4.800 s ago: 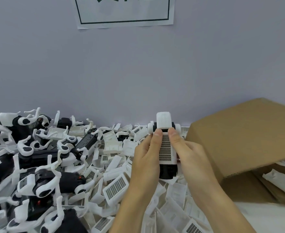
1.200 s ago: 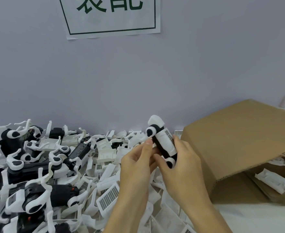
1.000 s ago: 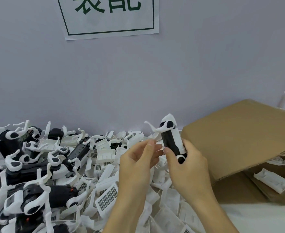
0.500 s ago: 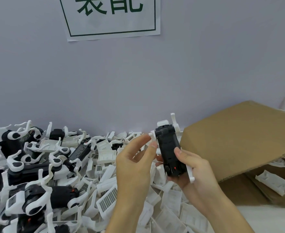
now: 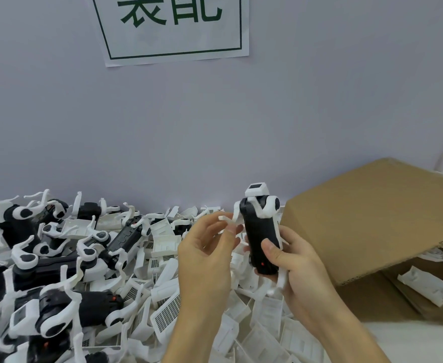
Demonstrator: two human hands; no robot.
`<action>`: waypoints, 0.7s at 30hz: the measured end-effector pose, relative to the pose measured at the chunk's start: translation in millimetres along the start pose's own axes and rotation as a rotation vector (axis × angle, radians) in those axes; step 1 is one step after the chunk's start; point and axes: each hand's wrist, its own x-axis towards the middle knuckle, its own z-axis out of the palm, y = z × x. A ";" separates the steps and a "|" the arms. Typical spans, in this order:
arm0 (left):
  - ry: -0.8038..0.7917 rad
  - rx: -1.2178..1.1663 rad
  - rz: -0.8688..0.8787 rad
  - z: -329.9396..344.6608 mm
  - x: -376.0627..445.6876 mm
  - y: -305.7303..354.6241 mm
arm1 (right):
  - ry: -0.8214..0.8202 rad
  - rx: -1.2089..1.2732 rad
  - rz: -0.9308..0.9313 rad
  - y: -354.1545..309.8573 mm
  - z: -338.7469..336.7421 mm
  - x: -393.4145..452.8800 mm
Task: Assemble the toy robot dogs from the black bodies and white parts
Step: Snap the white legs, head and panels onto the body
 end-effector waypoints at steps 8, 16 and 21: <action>-0.044 -0.079 0.054 -8.8 0.1 13.4 | 0.038 -0.319 -0.200 -0.5 4.0 -4.0; -0.053 0.071 0.023 -11.5 1.8 9.3 | 0.053 -0.499 -0.316 -2.2 11.0 -6.4; 0.060 -0.039 -0.087 -15.1 4.5 10.9 | 0.061 -0.553 -0.441 -4.9 16.3 -9.6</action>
